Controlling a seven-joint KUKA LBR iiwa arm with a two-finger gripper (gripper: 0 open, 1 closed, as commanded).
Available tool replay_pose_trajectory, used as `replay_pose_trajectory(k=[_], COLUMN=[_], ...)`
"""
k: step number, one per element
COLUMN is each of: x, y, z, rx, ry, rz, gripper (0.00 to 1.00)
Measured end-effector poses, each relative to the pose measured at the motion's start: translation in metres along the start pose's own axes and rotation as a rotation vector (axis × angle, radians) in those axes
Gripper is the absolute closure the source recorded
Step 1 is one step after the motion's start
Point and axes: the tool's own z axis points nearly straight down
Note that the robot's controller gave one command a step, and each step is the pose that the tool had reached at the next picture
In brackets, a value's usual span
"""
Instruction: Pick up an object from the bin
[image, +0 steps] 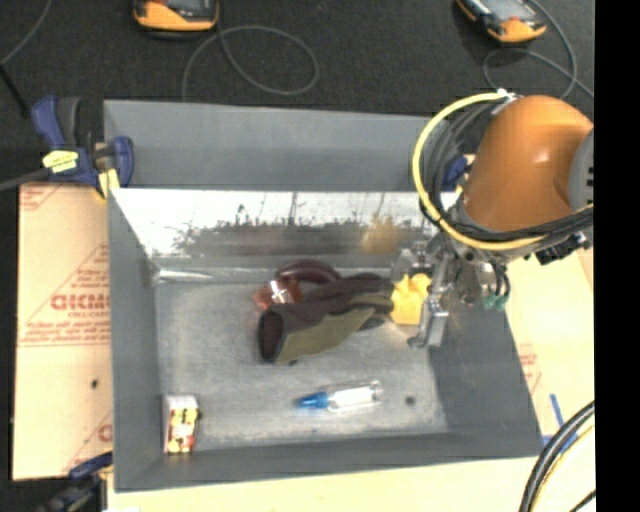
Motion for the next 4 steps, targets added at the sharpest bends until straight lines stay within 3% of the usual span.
replay_pose_trajectory(k=[1,2,3,4], x=[-0.001,-0.032,-0.072,-0.082], y=[0.0,0.022,0.043,0.068], z=[-0.005,0.056,0.137,0.158], rx=[0.001,0.0,-0.001,-0.001], ry=[-0.009,-0.013,-0.019,-0.026], rz=[-0.002,0.032,0.08,0.32], gripper=[0.0,0.0,0.0,0.0])
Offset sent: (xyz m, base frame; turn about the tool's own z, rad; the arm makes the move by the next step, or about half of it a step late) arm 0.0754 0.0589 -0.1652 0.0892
